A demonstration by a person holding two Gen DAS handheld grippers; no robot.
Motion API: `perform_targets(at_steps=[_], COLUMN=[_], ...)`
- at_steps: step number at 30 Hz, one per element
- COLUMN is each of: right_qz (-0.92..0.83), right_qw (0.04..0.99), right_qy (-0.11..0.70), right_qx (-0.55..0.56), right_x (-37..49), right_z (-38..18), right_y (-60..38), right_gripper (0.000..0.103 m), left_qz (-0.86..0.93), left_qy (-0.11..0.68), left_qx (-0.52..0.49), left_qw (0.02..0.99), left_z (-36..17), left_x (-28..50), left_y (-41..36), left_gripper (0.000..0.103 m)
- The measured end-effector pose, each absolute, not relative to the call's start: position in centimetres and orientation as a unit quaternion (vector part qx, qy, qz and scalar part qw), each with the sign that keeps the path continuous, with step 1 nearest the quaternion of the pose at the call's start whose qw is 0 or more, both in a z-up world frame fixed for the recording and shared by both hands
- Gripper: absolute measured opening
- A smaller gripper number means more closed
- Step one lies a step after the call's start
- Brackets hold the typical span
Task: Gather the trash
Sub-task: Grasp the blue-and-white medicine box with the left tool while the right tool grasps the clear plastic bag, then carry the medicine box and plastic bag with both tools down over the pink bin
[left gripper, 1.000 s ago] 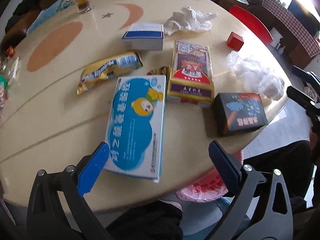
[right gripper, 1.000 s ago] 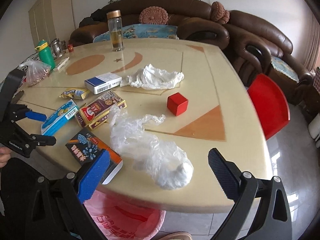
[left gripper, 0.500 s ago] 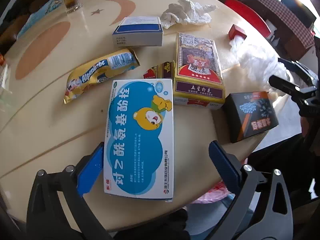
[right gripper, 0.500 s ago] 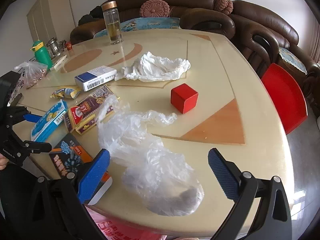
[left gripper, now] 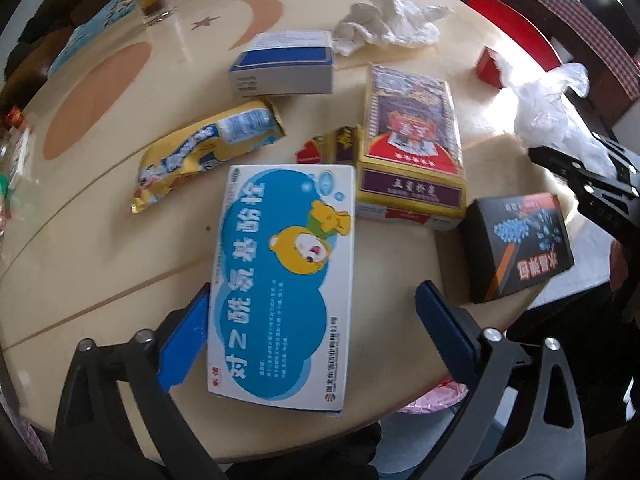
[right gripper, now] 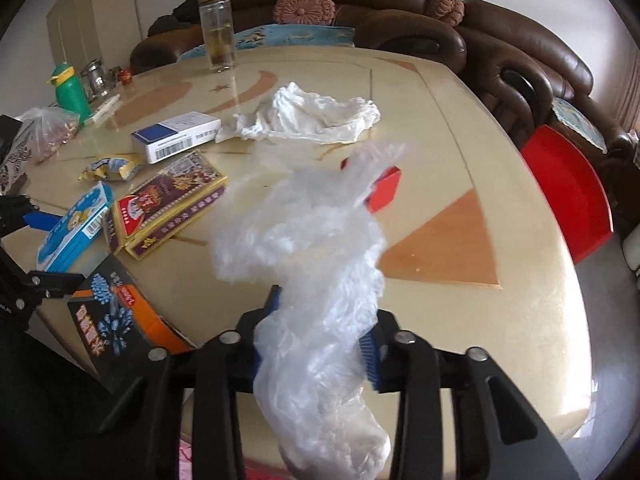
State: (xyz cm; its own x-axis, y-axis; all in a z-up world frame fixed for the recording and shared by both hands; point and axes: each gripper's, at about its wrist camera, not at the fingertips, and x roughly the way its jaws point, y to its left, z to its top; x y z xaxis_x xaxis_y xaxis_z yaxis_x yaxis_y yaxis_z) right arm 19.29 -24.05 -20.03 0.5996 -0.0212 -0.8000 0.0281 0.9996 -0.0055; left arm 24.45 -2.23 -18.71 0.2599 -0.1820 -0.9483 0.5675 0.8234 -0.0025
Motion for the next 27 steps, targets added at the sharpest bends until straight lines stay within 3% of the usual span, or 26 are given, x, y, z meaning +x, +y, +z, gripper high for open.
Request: perform_targets(at_steps=[1,3,4,27], right_qz=[-0.018,-0.024,-0.022,-0.042], right_qw=[0.895,0.895,0.895,0.905], right_qy=[0.446,0.445,0.446,0.422], right_qx=[-0.001,-0.007,-0.005,-0.009], right_x=[19.2,19.2,19.2,17.9], right_z=[-20.0,-19.9,-19.9,-16.0], right_y=[-24.0,-23.9,-23.8,-23.1], right_gripper=[0.031,0.031,0.030,0.027], left_qz=[-0.237,-0.225,-0.220,-0.194], left_qy=[0.559,0.561,0.563,0.536], left_qx=[0.170,0.165,0.162,0.125], left_qw=[0.776,0.779,0.780,0.812], left_z=[-18.6,-18.2,-18.2,-15.0], left_x=[24.6,25.2,25.5,24.3], left_y=[-2.2,-1.8,-1.6,0.1], left_gripper=[0.085,0.065,0.062,0.062])
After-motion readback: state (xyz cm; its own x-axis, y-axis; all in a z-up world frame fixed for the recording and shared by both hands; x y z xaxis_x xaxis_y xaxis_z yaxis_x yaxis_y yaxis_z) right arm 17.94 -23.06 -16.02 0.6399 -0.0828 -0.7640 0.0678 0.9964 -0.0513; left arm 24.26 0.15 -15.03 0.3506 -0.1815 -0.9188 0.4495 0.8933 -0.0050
